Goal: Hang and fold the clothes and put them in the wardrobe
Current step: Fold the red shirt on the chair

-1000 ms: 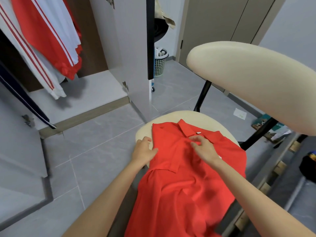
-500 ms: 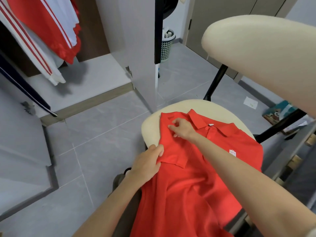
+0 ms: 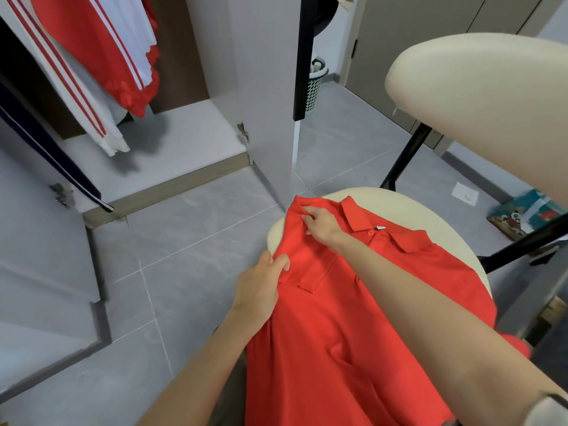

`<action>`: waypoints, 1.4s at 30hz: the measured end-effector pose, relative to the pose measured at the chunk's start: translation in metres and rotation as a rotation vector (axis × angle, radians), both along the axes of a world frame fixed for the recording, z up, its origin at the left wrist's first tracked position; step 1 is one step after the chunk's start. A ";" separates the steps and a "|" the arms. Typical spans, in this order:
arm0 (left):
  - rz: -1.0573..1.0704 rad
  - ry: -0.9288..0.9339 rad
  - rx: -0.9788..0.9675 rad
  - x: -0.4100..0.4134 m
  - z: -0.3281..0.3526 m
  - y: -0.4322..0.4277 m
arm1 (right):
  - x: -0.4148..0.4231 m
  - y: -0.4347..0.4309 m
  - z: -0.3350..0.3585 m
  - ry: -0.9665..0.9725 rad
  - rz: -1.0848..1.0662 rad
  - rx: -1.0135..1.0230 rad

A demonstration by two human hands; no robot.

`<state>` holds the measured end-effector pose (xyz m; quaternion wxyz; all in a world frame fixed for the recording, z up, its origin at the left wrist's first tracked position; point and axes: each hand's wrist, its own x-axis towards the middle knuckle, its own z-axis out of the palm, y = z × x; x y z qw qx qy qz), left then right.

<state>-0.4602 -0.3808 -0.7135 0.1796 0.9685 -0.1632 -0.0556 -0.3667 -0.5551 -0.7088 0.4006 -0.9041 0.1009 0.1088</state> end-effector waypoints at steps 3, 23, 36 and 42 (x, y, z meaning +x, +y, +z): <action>-0.006 0.055 0.018 0.002 -0.001 0.004 | 0.002 -0.001 0.001 0.004 0.029 -0.021; -0.336 0.102 0.035 -0.103 0.056 -0.156 | -0.236 -0.162 0.029 -0.232 -0.377 -0.059; -0.485 0.295 0.119 -0.141 0.017 -0.245 | -0.285 -0.258 -0.006 0.110 -0.510 -0.008; -0.465 0.221 0.177 -0.135 -0.003 -0.247 | -0.267 -0.267 -0.017 0.160 -0.574 0.120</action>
